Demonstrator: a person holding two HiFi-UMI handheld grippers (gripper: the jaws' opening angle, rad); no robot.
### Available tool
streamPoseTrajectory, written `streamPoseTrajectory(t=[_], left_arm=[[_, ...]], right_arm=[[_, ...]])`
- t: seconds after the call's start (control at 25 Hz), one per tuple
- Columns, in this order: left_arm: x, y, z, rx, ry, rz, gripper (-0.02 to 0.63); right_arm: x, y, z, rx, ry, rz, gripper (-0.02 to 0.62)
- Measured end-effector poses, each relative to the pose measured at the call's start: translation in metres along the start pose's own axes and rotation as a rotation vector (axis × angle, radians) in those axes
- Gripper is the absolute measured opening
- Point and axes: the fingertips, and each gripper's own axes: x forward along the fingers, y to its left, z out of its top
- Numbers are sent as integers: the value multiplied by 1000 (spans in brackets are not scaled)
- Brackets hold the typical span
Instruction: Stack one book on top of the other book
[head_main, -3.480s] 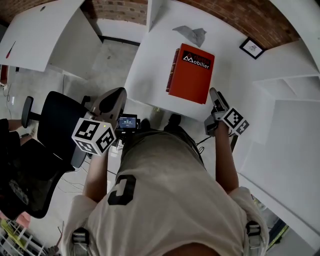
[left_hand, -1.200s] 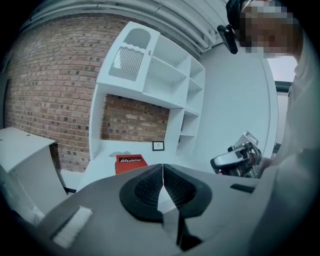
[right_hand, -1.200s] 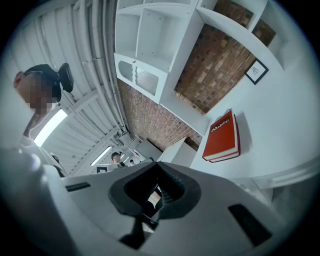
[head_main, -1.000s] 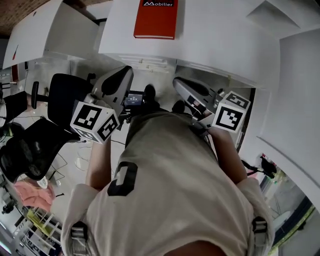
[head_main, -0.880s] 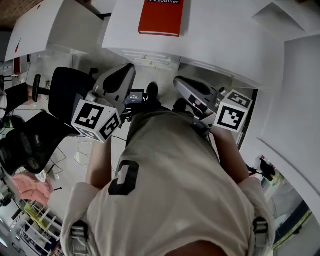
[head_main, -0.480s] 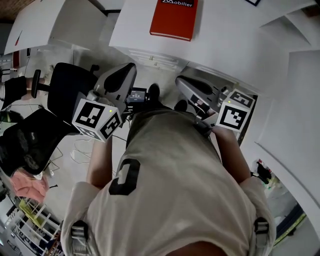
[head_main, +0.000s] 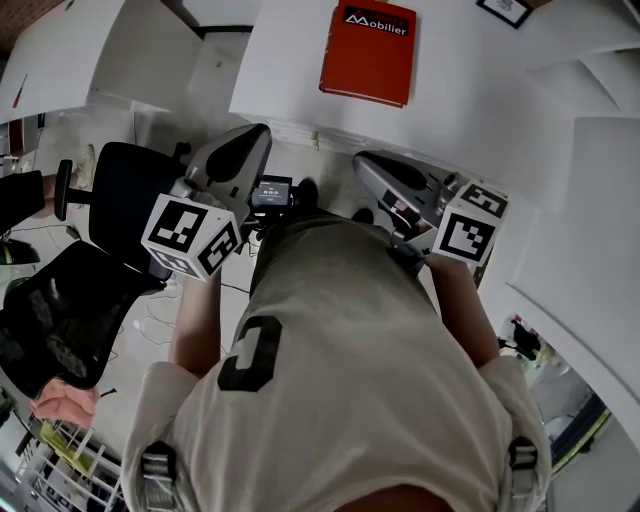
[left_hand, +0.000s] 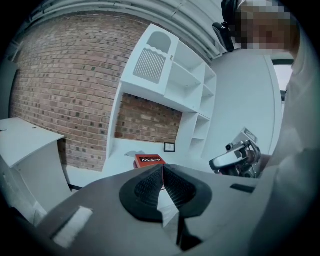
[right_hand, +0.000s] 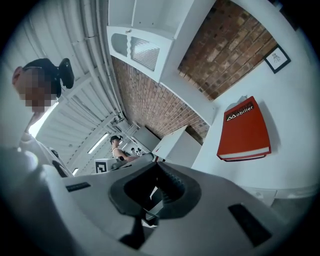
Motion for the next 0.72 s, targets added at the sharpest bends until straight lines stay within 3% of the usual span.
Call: streamPoseTrajectory(t=[0.36, 0.72], left_arm=[[8, 62, -4, -22, 33, -53, 6], [33, 69, -6, -9, 65, -68, 6]], right_arm=[[60, -7, 9, 8, 12, -49, 6], [68, -28, 21, 40, 3, -51, 6]])
